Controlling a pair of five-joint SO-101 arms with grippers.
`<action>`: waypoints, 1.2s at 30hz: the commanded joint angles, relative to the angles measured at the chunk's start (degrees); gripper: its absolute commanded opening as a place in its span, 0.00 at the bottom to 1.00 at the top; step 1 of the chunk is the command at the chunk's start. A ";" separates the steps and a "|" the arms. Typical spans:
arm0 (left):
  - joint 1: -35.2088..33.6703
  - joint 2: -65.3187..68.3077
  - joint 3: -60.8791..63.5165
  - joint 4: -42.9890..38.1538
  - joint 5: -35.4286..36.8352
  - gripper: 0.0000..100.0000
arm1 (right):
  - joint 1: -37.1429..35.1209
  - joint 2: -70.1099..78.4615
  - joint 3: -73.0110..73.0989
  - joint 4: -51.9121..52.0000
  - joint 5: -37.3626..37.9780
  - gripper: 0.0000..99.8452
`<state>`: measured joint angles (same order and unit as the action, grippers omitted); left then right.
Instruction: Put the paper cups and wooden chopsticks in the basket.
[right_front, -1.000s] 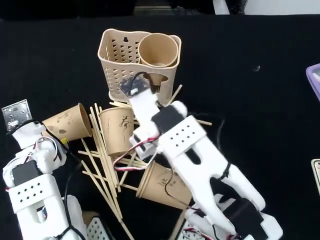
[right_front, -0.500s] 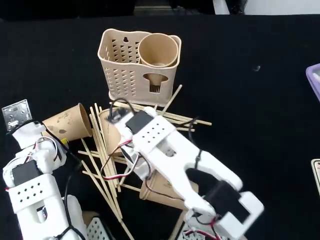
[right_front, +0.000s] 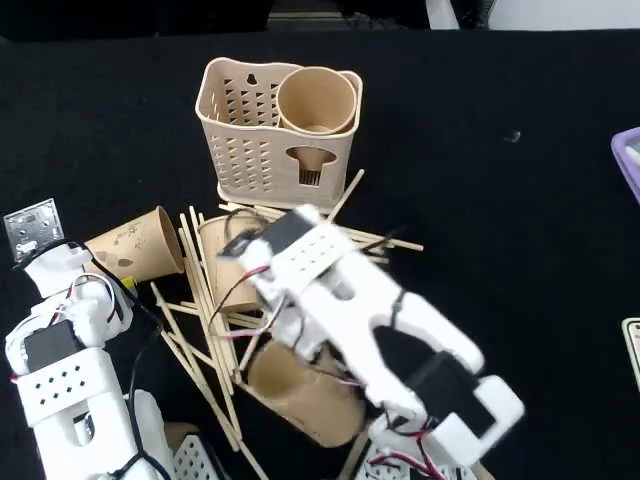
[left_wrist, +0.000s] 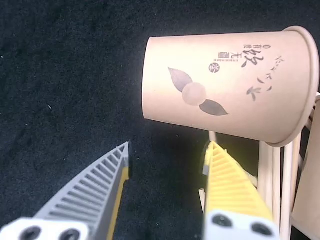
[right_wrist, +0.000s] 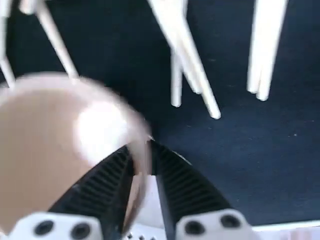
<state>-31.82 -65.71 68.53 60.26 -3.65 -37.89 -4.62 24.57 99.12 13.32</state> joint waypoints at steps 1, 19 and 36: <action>-0.40 -0.97 -0.75 -0.97 0.18 0.24 | 6.51 -10.59 -4.70 2.11 3.87 0.01; -0.40 -0.97 -0.75 -1.05 0.35 0.24 | 25.41 -37.49 -20.18 -38.33 -2.20 0.01; -0.40 -0.97 -0.66 -1.05 0.35 0.24 | 28.13 -9.36 -33.27 -44.40 -4.66 0.01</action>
<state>-31.82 -65.71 68.53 60.26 -3.65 -11.69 -16.22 -0.48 49.10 9.10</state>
